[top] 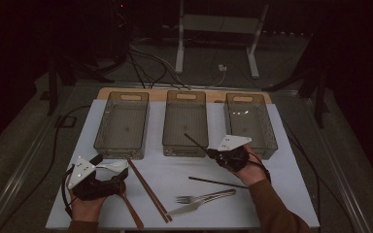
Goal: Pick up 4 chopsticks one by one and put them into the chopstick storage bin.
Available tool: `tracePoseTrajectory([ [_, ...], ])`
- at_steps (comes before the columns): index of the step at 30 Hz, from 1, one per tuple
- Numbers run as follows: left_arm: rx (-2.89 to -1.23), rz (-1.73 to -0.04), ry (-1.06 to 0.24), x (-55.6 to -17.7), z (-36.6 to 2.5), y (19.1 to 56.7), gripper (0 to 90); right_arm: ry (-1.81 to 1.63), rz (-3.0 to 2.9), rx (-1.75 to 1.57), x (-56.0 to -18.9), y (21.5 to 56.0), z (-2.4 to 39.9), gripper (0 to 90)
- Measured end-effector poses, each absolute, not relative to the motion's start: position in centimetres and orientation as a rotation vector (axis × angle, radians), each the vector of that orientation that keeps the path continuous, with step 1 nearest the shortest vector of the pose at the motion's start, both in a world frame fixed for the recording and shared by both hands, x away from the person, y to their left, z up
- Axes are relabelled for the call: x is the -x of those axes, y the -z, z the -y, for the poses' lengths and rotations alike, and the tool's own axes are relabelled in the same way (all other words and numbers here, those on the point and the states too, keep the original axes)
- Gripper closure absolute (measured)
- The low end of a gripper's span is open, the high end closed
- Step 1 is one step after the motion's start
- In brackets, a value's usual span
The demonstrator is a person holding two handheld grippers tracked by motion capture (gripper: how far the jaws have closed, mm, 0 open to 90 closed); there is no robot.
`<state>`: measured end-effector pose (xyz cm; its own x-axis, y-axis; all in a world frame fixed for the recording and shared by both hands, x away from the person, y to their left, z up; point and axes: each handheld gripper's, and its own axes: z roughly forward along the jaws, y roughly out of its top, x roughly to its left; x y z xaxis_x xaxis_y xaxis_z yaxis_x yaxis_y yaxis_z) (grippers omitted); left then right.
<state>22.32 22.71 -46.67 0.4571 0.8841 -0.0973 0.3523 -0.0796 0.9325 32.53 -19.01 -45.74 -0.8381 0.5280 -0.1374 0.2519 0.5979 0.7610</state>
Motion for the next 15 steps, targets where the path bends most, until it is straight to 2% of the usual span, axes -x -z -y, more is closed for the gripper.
tracePoseTrajectory([
  [11,-1.668,-1.084,-0.625,-22.1,-22.7,46.9,0.7,-1.203,-2.426,-0.639,-32.8,44.5,17.1,86.1],
  [15,-1.649,-1.072,-0.587,-22.6,-22.0,46.2,0.7,-1.256,-2.408,-0.629,-32.5,44.1,16.4,86.1],
])
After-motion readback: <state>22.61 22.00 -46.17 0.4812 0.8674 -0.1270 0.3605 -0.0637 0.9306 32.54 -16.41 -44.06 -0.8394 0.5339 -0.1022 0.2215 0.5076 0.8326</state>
